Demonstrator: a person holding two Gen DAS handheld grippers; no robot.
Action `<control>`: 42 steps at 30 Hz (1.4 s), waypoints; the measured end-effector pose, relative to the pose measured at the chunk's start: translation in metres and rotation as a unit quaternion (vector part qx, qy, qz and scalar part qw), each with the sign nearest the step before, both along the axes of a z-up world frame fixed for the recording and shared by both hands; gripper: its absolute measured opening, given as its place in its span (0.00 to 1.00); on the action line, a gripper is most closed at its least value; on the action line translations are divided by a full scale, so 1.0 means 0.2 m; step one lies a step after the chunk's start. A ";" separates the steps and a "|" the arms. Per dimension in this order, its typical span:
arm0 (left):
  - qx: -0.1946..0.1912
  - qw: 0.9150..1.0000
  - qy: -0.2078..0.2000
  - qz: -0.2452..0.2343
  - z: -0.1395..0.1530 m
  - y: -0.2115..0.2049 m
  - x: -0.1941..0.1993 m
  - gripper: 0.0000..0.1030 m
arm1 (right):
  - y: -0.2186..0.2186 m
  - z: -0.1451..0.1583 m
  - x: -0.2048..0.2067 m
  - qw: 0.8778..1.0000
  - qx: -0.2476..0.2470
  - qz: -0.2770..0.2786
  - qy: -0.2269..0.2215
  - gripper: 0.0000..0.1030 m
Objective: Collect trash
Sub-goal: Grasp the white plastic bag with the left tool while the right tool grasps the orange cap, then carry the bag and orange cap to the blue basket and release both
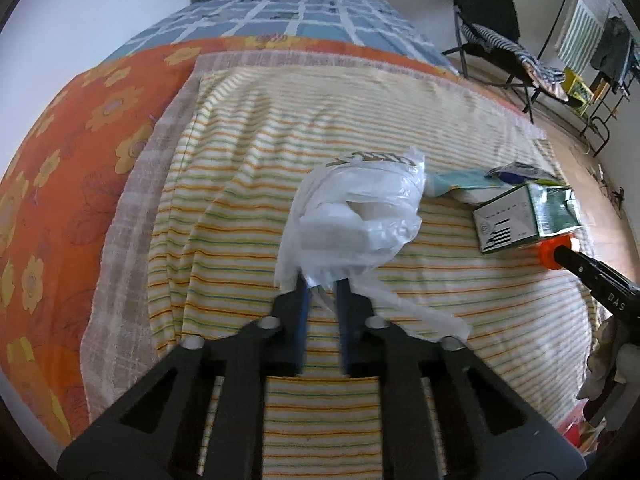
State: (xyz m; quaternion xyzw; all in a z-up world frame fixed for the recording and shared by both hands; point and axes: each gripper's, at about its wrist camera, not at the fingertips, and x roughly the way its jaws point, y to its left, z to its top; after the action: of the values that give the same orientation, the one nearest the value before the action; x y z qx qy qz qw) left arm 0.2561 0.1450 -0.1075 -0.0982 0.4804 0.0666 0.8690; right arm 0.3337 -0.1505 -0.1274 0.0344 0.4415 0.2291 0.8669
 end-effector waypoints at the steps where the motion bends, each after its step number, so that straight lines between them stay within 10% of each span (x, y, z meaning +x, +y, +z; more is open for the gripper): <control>1: 0.002 1.000 -0.005 -0.001 0.02 0.00 -0.01 0.07 | 0.00 0.01 -0.01 1.000 0.001 0.001 -0.003 0.19; 19: 0.004 0.998 -0.067 -0.012 0.18 0.01 -0.11 0.05 | 0.01 0.12 -0.11 0.999 -0.011 0.024 -0.043 0.12; 21: -0.001 0.998 -0.061 -0.013 0.18 0.02 -0.08 0.69 | 0.00 0.12 -0.12 0.999 -0.009 0.023 -0.042 0.12; 23: 0.008 0.997 -0.076 -0.001 0.18 0.01 -0.07 0.88 | 0.00 0.12 -0.12 0.999 -0.007 0.024 -0.039 0.12; 32: 0.040 0.999 -0.017 0.007 -0.02 -0.04 0.12 0.89 | 0.00 0.12 -0.14 0.998 -0.015 0.034 -0.042 0.12; 36: 0.007 1.000 -0.015 0.012 -0.05 -0.02 0.13 0.57 | -0.01 0.14 -0.15 0.998 -0.015 0.035 -0.046 0.12; 42: 0.005 0.999 -0.028 0.019 0.00 0.00 0.08 0.47 | -0.03 0.16 -0.18 0.998 -0.016 0.034 -0.050 0.12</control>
State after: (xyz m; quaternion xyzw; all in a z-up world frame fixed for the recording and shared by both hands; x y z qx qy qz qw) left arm 0.2731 0.1453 -0.1073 -0.1053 0.4532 0.0829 0.8813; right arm 0.2976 -0.1559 -0.0949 -0.0063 0.4021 0.2530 0.8799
